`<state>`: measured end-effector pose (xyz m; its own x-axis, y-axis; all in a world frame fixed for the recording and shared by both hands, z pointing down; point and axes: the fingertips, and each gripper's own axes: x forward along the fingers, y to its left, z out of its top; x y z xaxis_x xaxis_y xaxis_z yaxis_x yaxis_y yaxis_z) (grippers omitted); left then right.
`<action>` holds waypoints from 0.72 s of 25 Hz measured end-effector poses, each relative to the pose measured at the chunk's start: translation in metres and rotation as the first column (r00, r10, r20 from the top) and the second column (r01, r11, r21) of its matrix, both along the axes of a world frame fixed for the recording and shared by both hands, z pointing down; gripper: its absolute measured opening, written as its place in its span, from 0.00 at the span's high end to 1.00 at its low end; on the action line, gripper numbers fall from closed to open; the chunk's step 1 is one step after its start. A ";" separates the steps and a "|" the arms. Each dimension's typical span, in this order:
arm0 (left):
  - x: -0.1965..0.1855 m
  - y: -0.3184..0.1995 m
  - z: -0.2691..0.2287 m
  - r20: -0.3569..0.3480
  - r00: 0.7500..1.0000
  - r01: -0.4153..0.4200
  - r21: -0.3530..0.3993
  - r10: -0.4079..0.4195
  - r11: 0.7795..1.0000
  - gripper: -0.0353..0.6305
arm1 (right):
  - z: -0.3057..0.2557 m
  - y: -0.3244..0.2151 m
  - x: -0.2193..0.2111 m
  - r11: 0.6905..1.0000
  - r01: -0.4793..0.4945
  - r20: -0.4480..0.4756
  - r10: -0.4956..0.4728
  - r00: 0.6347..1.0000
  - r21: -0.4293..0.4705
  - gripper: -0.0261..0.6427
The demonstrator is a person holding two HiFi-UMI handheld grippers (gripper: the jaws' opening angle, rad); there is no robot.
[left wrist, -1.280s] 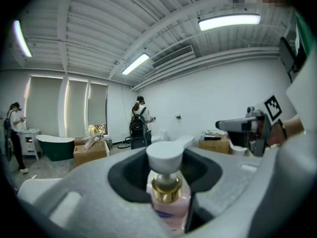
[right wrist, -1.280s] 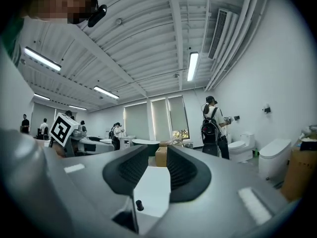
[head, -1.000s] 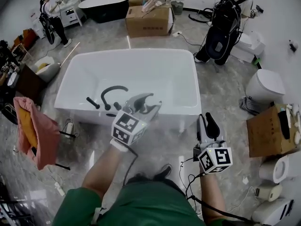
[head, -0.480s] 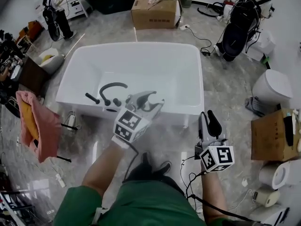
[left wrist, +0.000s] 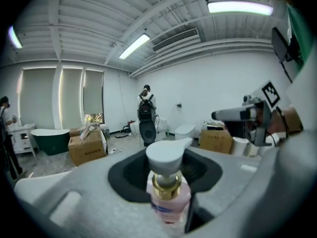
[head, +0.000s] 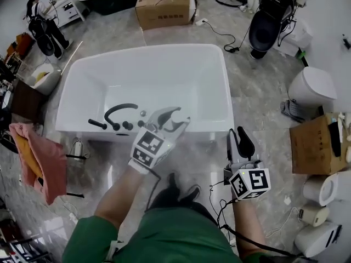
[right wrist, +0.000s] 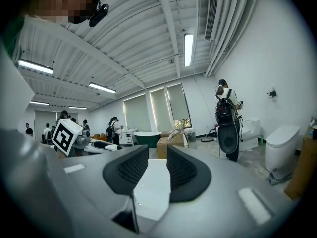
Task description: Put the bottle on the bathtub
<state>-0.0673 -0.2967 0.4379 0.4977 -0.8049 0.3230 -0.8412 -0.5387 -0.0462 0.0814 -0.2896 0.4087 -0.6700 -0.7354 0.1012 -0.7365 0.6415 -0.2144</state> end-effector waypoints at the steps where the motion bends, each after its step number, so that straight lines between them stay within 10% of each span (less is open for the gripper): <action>1: -0.001 -0.005 0.005 -0.001 1.000 -0.009 -0.004 0.009 1.000 0.71 | 0.003 -0.005 -0.001 1.000 -0.007 -0.001 0.007 1.000 -0.001 0.81; 18: 0.005 -0.070 0.067 0.017 0.991 -0.128 -0.058 0.129 0.990 0.71 | 0.049 -0.060 -0.006 0.994 -0.087 -0.030 0.085 0.996 -0.068 0.81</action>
